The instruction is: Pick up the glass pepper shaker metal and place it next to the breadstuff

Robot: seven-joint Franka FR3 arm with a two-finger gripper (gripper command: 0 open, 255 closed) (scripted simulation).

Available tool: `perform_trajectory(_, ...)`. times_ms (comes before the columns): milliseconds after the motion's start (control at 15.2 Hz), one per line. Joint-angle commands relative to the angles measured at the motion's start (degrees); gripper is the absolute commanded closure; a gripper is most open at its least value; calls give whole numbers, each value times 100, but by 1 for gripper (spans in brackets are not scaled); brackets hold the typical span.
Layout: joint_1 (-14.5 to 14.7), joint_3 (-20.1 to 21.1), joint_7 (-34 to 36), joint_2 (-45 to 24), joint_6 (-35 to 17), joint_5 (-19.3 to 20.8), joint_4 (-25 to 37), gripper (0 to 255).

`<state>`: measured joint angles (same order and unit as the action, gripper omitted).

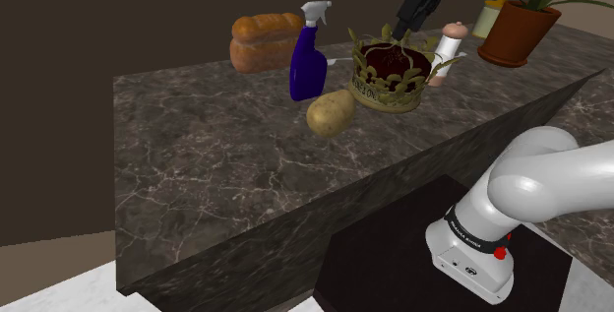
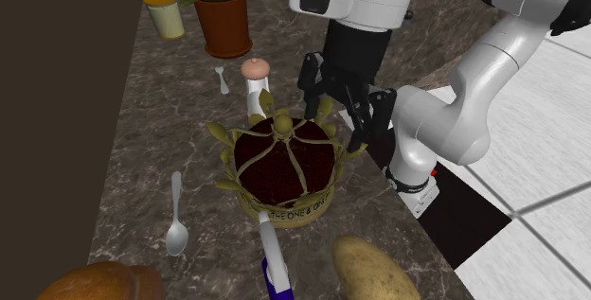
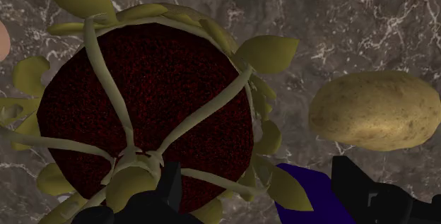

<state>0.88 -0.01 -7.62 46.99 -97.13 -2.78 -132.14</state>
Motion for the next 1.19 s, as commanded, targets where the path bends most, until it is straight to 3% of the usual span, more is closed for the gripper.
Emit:
perform_trajectory(0,0,0,0,0,0,0,0,0)
perform_trajectory(528,-340,-976,-947,-301,265,572,305,0)
perform_trajectory(1122,-601,-2058,-2031,-1062,460,1093,1068,0)
